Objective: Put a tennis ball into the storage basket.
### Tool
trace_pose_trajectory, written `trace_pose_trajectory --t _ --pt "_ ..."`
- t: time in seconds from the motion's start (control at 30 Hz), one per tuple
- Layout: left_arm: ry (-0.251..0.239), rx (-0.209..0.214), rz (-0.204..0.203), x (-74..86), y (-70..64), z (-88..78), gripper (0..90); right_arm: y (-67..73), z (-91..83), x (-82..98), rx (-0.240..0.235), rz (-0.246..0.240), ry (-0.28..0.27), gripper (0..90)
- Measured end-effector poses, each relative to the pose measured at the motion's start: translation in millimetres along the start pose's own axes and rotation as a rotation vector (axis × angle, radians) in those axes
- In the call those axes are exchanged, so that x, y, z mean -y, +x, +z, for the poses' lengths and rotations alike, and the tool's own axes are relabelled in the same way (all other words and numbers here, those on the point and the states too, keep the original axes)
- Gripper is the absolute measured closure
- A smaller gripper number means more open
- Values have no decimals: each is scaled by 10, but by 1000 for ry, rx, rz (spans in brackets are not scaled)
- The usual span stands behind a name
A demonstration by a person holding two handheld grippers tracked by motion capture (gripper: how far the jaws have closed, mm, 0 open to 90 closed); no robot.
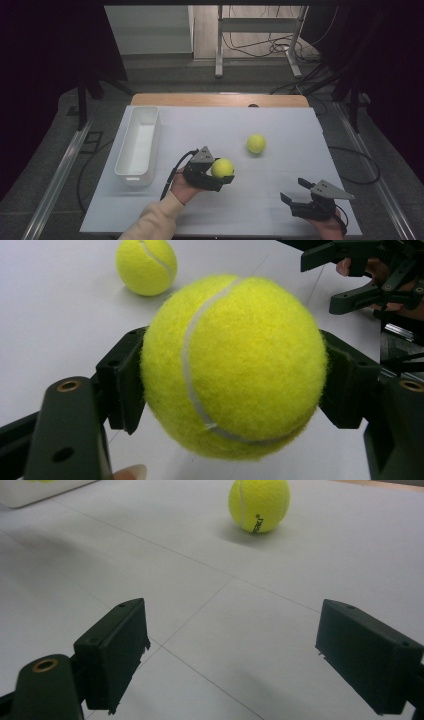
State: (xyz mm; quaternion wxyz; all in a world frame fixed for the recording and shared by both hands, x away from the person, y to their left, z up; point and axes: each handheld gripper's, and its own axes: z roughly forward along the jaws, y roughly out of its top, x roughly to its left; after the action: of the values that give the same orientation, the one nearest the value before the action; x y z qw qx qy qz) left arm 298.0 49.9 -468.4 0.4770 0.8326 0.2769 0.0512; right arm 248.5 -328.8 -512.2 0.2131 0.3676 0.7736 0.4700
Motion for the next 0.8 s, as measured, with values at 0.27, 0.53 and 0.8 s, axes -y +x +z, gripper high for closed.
trace_pose_trajectory --t 0.27,0.53,0.8 --pt "-12 -10 -11 1 52 -70 265 0 1 1 1 -3 3 136" --pt "-26 -16 -10 -39 61 -133 265 -1 10 3 3 -5 7 136" --pt "-43 -43 -27 -70 124 -247 265 -1 10 3 7 -6 8 136"
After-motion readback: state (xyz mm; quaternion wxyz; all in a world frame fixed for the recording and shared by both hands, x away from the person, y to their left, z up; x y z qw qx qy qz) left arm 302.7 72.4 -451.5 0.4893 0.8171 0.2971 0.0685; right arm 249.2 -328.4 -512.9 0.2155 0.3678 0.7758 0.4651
